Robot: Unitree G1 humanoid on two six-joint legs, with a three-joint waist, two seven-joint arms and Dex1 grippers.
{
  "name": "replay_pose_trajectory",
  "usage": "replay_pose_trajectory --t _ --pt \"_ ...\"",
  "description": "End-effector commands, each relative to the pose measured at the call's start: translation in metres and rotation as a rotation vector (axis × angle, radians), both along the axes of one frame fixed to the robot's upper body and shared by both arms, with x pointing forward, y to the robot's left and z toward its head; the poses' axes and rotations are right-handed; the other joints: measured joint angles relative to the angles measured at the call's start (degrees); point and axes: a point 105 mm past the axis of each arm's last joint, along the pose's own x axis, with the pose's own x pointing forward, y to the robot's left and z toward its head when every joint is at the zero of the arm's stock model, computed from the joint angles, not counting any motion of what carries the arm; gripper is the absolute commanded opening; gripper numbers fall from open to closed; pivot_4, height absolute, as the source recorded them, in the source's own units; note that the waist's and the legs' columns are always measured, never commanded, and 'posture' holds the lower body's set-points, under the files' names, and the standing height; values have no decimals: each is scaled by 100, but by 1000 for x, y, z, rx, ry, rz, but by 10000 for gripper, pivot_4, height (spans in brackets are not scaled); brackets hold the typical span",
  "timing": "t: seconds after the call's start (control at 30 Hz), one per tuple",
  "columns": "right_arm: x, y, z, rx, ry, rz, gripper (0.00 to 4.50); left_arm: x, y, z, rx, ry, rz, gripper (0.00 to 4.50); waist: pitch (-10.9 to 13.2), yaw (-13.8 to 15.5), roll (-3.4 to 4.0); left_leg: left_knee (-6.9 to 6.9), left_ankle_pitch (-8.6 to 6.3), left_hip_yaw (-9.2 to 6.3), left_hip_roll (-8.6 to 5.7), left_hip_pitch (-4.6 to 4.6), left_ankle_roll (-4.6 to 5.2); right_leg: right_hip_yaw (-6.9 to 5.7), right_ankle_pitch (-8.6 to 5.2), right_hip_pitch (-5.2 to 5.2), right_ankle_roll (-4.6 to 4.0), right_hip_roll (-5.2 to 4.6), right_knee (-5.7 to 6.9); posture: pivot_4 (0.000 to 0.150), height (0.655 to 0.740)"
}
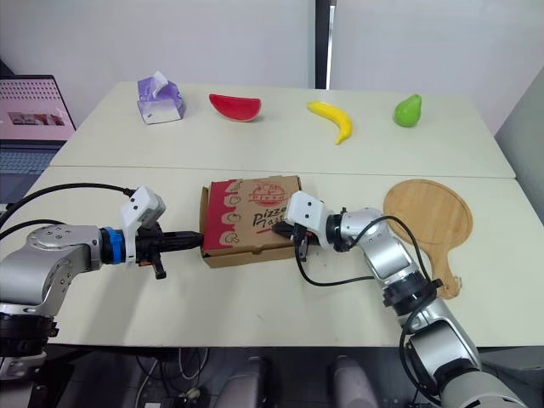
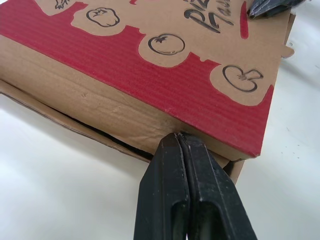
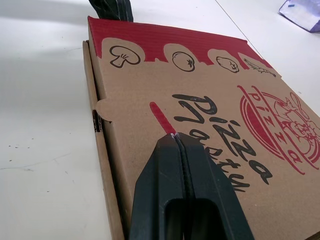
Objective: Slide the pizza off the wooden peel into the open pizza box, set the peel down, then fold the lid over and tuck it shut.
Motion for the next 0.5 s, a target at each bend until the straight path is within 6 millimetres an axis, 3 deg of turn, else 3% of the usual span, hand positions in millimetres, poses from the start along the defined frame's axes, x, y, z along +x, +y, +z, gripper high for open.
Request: replay_pose_trajectory --t 0.03,0.2,0.3,0.5 --pt "1 2 13 27 -43 12 426 0 7 10 28 -38 -5 0 0 0 0 0 0 0 0 0 0 0 0 0 0 0 0 1500 7400" --pt "1 3 13 26 -43 16 426 0 15 25 33 -71 3 0 0 -4 0 0 0 0 1 0 0 -1 0 0 0 0 0 1500 7400" --pt "1 3 13 28 -40 19 426 2 6 38 -14 -105 -22 0 0 1 0 0 0 -1 1 0 0 -2 0 -1 0 1 0 1500 7400" --pt "3 3 15 28 -46 18 426 12 -14 45 -30 -185 -57 0 0 -1 0 0 0 -1 0 0 0 -2 0 0 0 0 1 1500 7400"
